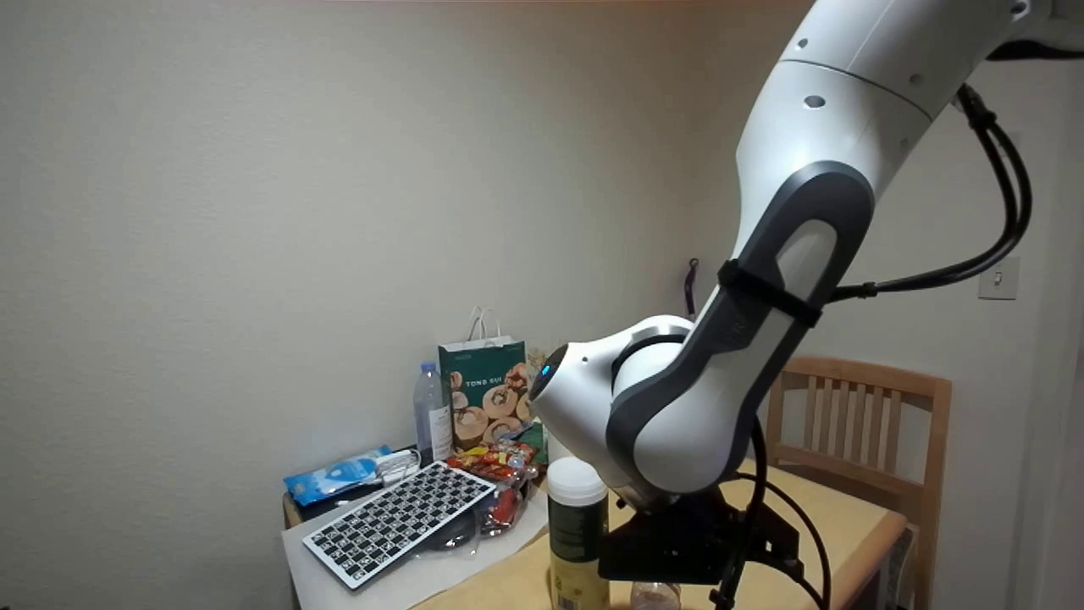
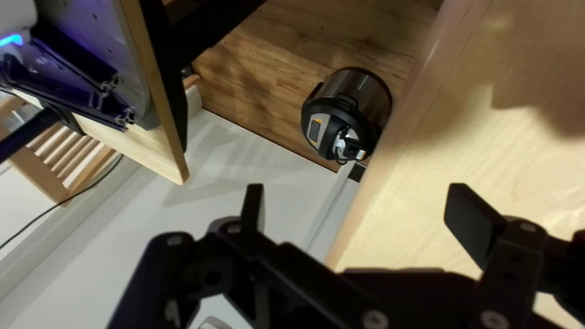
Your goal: Pick up the bottle and put it up right on the table
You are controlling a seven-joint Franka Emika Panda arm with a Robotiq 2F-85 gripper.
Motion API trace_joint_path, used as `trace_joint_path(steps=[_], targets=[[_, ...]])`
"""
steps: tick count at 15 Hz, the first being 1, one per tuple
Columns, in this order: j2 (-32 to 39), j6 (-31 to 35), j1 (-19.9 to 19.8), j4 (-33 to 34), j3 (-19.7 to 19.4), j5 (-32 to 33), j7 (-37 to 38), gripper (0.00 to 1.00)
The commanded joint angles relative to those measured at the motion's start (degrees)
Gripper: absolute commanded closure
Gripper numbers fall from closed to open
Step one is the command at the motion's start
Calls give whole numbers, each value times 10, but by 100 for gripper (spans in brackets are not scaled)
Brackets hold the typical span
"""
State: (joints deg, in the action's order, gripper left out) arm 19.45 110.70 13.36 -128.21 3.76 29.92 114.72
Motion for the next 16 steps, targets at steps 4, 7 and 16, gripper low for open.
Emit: trace_joint_path(steps=[4,7,16], targets=[[52,80,4,40,-13,133,-16,0],[83,173,-20,57,-14,166,-71,0],[116,204,-20,80,-29,153,-98,0]])
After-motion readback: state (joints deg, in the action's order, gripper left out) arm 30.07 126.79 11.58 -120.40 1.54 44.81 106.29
